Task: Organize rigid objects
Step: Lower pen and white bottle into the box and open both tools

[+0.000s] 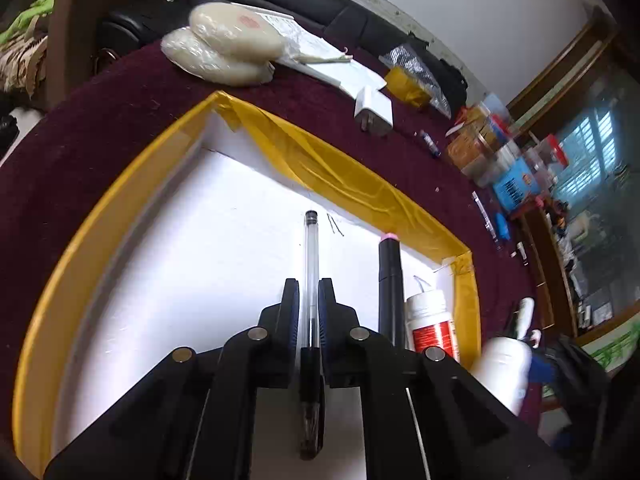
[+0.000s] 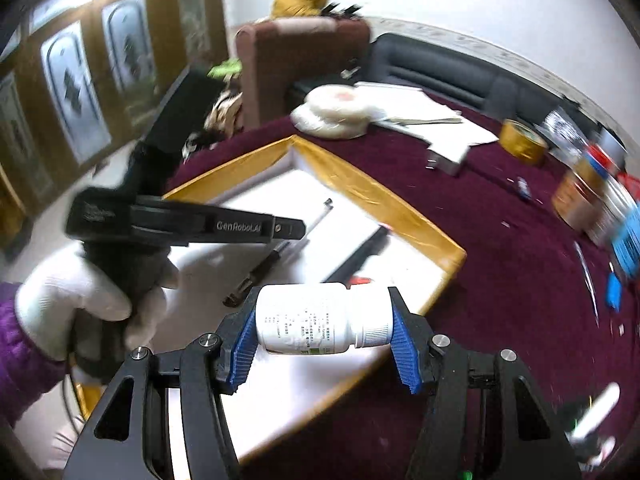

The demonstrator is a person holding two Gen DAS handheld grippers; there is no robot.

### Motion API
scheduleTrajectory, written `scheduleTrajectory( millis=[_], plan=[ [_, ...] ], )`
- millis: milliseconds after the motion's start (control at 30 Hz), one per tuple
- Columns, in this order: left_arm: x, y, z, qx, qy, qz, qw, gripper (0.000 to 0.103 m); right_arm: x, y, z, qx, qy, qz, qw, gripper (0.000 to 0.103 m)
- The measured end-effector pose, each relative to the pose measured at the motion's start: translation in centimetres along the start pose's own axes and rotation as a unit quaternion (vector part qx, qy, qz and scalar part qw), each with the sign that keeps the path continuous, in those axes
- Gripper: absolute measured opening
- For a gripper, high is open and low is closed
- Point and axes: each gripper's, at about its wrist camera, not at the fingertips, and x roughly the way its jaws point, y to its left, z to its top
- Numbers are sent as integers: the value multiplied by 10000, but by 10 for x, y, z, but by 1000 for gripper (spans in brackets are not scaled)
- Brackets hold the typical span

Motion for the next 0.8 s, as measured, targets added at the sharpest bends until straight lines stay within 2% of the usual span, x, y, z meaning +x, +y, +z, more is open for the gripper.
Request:
scheduleTrajectory(
  millis=[100,167,233,333,400,433,600,700,800],
  plan=[
    [-19,8,-1,-103,-161,-111,9998,9,19,14,11,-403,200,-57,9990,54],
    [-38,12,-3,-80,-353,-121,9993,18,32,23,18,-759,358,-132,9964,54],
    [-66,19,-10,-157,-620,-262,9976,35,44,28,23,-1022,493,-140,9934,54],
    [-96,28,-21,-268,-904,-474,9944,44,57,34,32,-1375,586,-152,9887,55],
    [-112,32,-29,-242,-1071,-490,9927,49,60,35,36,-1438,674,-103,9873,67],
    [-117,34,-32,-237,-1114,-511,9922,49,62,36,39,-1442,669,-98,9872,69],
    [-132,38,-42,-259,-1223,-553,9906,49,47,29,45,-1211,473,-141,9914,69],
    [-134,33,-46,-290,-1217,-595,9904,52,19,9,42,-777,179,-158,9967,69],
    [-136,20,-51,-230,-1172,-663,9906,57,-24,-27,27,-45,-229,-181,9996,69]
  ],
)
